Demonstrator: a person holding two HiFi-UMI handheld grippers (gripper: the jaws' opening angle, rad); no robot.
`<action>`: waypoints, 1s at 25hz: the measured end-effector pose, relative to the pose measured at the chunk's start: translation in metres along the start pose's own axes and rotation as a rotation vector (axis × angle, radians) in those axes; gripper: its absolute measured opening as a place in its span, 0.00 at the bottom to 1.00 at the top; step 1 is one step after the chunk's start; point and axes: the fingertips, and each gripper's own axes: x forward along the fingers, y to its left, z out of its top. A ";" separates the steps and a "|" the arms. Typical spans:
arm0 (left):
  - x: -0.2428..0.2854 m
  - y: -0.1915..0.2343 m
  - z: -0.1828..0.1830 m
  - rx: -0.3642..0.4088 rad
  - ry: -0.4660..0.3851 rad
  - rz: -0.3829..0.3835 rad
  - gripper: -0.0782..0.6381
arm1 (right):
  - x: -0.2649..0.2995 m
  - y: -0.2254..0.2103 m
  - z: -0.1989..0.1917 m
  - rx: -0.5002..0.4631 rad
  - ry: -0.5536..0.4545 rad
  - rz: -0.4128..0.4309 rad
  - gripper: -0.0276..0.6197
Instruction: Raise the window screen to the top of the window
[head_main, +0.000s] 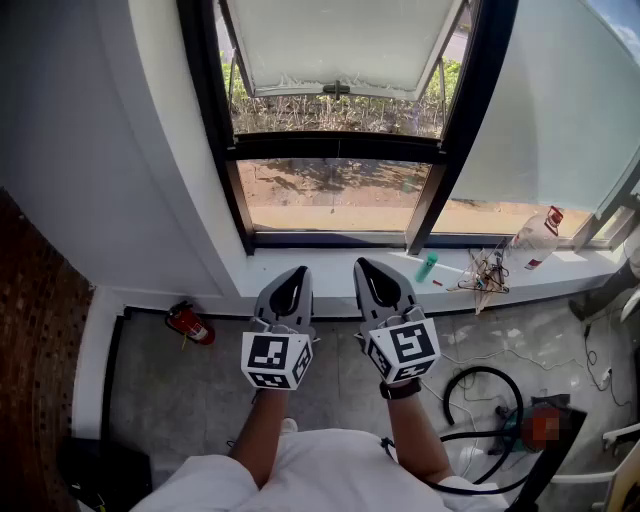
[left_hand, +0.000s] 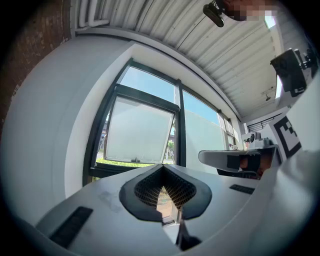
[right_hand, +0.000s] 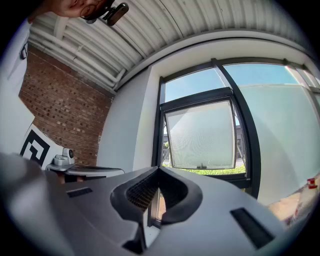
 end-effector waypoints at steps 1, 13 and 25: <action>0.001 -0.002 0.000 0.001 0.000 -0.002 0.11 | -0.001 0.000 0.000 0.002 -0.003 0.001 0.02; 0.018 -0.037 -0.002 -0.003 0.005 -0.039 0.11 | -0.022 -0.033 -0.003 0.025 -0.011 -0.043 0.02; 0.030 -0.090 -0.037 0.017 0.049 -0.033 0.11 | -0.047 -0.073 -0.036 0.019 -0.001 -0.011 0.02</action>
